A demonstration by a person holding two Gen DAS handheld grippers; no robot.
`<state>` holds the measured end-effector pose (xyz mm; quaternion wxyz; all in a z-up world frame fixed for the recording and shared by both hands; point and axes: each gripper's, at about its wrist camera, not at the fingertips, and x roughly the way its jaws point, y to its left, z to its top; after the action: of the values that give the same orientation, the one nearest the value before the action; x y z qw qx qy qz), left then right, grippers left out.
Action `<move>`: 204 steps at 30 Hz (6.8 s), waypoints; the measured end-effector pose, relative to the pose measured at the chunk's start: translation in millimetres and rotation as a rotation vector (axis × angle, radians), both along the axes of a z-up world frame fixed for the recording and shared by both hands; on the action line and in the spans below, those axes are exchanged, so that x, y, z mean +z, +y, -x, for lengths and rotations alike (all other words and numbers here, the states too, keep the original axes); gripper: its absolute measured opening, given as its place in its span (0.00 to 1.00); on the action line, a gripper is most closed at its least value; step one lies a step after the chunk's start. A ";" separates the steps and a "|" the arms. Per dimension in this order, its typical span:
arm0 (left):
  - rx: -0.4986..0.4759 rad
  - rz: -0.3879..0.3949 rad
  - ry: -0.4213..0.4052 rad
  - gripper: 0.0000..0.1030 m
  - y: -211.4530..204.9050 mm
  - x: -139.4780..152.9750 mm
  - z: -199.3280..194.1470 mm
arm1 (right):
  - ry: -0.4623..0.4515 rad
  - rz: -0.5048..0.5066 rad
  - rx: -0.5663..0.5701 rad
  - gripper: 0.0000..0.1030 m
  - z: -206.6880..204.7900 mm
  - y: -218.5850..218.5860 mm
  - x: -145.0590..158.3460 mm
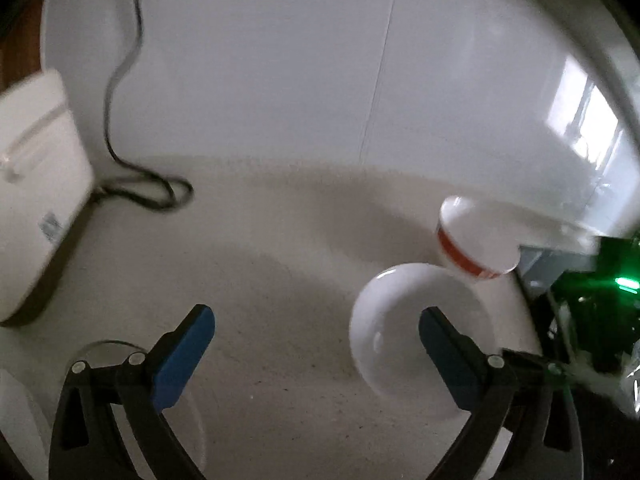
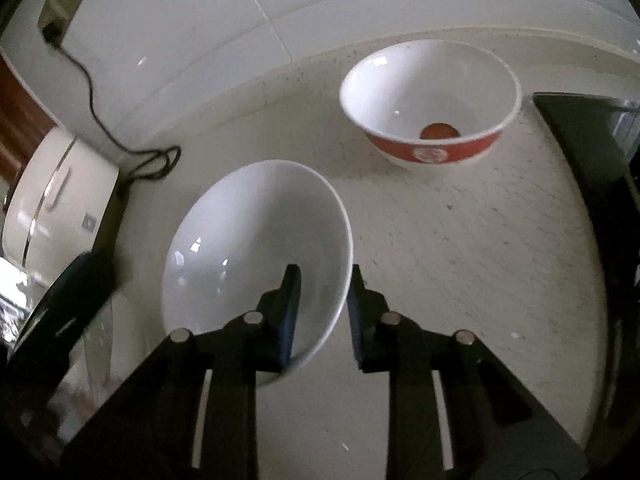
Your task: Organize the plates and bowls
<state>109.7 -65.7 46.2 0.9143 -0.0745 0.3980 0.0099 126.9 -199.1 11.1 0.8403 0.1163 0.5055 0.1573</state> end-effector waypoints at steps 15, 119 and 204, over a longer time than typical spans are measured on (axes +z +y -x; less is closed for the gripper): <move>-0.088 0.108 0.021 0.16 -8.8 -31.5 -1.1 | -0.028 0.054 0.063 0.28 20.8 -6.7 10.1; 0.317 0.080 -0.231 0.37 131.9 -4.0 114.5 | -0.155 -0.193 0.315 0.24 88.2 136.9 26.1; -0.039 -0.012 -0.194 1.00 -66.7 3.2 12.8 | -0.283 -0.188 -0.541 0.85 47.0 -112.5 46.8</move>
<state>97.0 -132.5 49.4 0.9490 -0.0616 0.3089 -0.0129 79.8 -311.6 57.8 0.8993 0.3004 0.3176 -0.0113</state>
